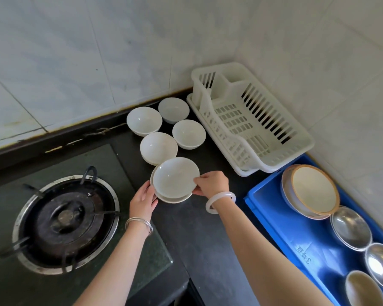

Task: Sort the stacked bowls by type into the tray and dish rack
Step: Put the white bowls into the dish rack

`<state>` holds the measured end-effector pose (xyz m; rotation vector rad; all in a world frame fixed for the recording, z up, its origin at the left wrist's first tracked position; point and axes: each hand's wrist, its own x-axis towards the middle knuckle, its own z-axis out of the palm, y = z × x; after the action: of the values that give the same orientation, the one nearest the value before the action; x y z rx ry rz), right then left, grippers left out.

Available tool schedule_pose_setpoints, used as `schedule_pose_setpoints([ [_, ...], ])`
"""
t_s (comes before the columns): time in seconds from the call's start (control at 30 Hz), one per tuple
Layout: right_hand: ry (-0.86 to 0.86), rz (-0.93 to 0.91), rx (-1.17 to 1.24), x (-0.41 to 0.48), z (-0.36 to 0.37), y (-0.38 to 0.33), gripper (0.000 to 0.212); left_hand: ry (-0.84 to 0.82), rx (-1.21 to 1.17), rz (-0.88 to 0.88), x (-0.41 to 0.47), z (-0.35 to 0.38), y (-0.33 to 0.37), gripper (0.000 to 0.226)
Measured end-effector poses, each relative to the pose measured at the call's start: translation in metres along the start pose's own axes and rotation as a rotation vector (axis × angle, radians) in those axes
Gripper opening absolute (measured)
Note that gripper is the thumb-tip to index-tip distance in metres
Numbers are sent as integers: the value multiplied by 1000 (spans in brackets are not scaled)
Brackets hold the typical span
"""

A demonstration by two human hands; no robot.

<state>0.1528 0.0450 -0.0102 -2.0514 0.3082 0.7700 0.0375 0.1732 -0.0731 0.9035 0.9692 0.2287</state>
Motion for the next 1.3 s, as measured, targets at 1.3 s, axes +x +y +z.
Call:
schedule_pose_setpoints([
  [1.3,-38,-166,539,15,-108,-42,26,-312,165,76,-13,142,101,28],
])
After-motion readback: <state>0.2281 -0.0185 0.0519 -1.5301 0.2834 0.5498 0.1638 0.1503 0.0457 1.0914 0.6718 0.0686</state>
